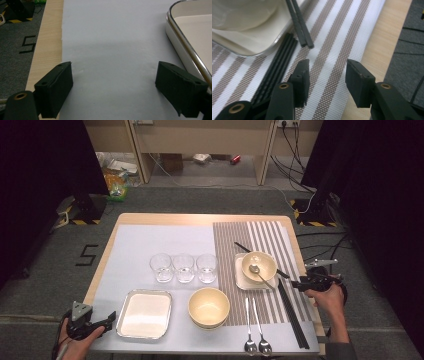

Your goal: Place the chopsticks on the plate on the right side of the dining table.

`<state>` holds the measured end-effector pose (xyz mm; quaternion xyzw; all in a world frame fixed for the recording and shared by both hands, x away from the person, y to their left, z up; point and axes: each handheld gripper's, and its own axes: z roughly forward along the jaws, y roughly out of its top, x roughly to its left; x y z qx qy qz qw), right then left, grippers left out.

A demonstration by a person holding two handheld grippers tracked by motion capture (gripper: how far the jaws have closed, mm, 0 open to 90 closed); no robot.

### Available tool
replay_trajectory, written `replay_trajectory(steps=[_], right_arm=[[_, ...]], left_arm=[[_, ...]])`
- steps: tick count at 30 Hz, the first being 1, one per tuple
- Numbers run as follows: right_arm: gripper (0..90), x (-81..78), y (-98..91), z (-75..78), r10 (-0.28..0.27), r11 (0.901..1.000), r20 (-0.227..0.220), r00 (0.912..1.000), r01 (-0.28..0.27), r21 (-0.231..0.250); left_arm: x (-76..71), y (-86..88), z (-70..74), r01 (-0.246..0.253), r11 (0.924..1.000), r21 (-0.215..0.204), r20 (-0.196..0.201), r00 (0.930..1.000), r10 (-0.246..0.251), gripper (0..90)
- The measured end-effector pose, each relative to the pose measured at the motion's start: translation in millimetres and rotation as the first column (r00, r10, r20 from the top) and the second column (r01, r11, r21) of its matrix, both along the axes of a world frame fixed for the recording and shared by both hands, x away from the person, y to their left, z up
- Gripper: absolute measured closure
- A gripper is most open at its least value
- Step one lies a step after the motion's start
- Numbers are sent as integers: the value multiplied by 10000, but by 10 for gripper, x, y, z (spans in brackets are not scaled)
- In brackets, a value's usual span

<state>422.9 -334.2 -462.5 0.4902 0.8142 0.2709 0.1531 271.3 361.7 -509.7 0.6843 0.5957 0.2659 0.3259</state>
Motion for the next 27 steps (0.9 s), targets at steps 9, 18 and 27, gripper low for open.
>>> replay_trajectory(steps=[9,18,27], right_arm=[[538,66,-2,-37,-367,9993,51,9993,367,-3],[524,122,12,-36,-494,9987,96,9987,493,158],[523,164,77,-29,-403,9991,107,9991,401,125]], left_arm=[[2,-3,0,-21,10000,-27,11,10000,21,134],[1,-3,-1,-20,10000,-22,9,10000,20,134],[1,-2,0,-15,10000,-16,8,10000,15,134]])
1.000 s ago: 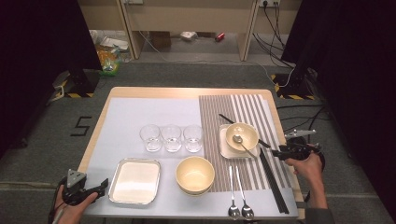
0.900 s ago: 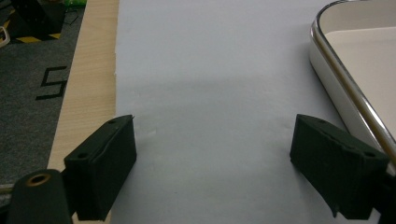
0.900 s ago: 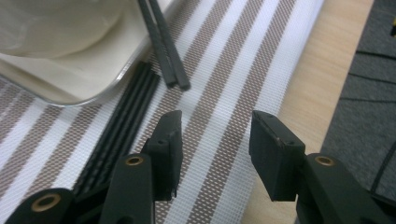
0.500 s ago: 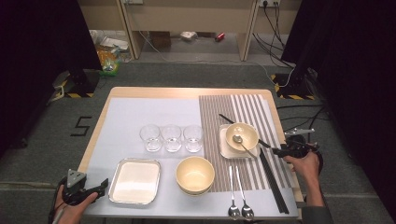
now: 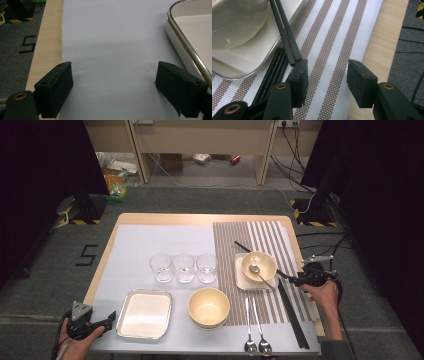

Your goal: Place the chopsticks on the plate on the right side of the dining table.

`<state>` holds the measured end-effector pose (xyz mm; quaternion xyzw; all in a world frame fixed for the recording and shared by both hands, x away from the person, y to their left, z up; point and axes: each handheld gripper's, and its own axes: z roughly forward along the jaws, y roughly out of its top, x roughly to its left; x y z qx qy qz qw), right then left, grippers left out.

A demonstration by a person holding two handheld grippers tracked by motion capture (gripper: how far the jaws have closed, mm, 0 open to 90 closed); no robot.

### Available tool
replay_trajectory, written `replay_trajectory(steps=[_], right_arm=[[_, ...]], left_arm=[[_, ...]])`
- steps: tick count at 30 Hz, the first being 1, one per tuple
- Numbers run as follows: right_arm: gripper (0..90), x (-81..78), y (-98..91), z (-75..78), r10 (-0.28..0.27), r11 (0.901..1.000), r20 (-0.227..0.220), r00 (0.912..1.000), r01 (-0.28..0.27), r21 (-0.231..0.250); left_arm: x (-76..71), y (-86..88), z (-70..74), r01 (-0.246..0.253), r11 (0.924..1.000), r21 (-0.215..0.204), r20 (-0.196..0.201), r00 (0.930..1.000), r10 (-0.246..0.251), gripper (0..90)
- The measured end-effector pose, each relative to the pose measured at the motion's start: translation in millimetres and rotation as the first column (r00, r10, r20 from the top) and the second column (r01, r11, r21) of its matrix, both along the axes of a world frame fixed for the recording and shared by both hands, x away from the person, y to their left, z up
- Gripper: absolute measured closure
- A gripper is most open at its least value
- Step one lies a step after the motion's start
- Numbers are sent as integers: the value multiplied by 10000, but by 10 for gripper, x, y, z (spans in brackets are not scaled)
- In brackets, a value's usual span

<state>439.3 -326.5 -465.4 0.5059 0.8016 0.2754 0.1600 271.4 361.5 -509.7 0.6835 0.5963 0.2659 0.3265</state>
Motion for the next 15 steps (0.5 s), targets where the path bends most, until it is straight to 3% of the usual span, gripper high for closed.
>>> replay_trajectory(steps=[10,15], right_arm=[[505,-23,-1,60,-37,10000,100,9999,37,-18],[511,-60,39,101,46,9998,-73,10000,-48,-206]], left_arm=[[0,-1,0,-7,10000,-10,7,10000,7,134],[-1,1,1,8,10000,19,-11,10000,-8,134]])
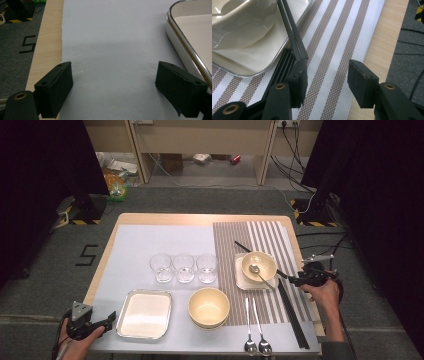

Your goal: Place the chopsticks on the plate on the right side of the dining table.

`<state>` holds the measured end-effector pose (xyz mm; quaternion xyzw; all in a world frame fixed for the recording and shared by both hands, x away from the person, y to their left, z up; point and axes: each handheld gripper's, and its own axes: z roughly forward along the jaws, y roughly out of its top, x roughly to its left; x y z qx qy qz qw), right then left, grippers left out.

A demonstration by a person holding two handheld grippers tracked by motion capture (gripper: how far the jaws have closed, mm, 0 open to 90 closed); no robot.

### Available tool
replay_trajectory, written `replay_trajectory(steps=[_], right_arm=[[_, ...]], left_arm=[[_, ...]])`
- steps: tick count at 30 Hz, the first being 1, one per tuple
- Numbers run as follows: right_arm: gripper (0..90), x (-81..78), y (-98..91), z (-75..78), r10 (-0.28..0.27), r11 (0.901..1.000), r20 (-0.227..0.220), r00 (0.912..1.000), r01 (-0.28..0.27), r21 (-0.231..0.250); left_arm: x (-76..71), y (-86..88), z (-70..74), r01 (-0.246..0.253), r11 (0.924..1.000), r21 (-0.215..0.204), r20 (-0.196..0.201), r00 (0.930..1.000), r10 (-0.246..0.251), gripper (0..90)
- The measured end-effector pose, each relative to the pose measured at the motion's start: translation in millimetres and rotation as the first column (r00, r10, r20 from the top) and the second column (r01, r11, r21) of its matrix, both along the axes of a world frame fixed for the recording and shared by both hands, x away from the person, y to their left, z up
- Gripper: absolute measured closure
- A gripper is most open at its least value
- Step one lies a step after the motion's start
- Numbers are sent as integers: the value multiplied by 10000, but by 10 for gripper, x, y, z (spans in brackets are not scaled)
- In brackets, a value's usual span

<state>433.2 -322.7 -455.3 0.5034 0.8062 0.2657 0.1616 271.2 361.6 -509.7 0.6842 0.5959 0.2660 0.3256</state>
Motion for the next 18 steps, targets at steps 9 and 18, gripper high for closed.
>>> replay_trajectory(steps=[9,18], right_arm=[[512,-12,0,-52,135,9998,-153,9998,-138,-149],[509,14,13,-75,211,9997,-162,9996,-213,-130]], left_arm=[[1,0,1,3,10000,-2,-6,10000,-3,134],[3,-3,-3,-38,10000,-18,38,10000,38,134]])
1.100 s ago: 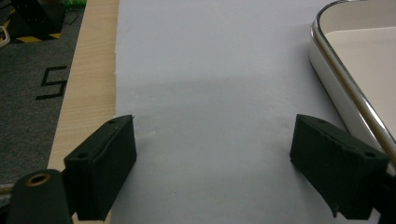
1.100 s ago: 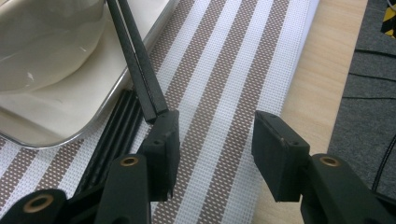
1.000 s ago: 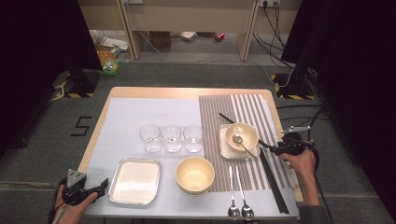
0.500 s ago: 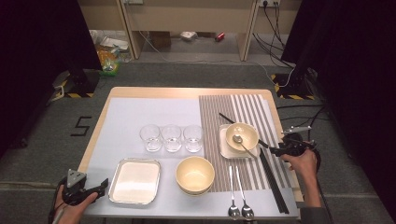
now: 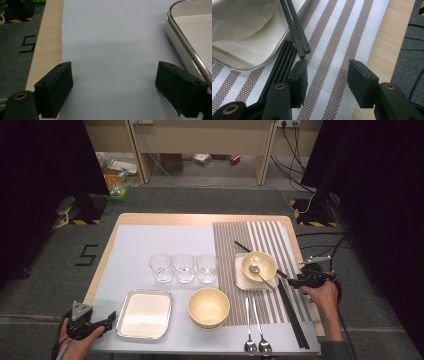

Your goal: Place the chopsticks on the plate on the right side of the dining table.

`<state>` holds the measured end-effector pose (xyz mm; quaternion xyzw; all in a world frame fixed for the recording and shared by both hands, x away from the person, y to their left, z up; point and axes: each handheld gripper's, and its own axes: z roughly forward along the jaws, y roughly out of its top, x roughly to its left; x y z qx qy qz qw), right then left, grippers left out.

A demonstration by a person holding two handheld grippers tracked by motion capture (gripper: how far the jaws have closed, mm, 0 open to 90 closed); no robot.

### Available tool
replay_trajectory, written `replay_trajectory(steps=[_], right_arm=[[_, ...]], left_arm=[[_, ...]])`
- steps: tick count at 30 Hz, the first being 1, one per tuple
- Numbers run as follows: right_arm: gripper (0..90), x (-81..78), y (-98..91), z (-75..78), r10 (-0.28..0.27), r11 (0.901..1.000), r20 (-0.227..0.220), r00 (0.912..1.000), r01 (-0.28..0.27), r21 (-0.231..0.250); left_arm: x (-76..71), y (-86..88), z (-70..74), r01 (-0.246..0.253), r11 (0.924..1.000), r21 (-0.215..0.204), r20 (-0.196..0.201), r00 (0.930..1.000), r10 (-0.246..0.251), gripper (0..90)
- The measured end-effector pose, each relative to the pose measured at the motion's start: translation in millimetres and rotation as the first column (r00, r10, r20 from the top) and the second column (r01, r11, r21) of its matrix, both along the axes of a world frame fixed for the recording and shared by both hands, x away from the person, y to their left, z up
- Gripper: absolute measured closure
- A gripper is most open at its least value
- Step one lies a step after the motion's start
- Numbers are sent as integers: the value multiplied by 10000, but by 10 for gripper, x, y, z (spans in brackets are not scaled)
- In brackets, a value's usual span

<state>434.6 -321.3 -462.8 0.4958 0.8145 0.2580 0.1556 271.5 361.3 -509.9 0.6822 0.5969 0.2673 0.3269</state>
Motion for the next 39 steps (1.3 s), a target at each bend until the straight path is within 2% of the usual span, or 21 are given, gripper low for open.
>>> replay_trajectory(steps=[14,29,35,39], right_arm=[[494,-19,1,41,-76,9999,50,10000,75,156],[418,-43,26,183,-83,9985,357,9993,64,548],[378,-30,30,273,-326,9958,552,9979,277,875],[362,-5,59,342,-351,9961,719,9968,291,830]], left_arm=[[-1,2,2,30,10000,-6,-28,10000,-30,134],[1,0,0,-7,10000,-1,0,10000,7,134],[3,0,2,-5,10000,1,-20,10000,5,134],[4,0,3,-7,10000,-5,-22,10000,7,134]])
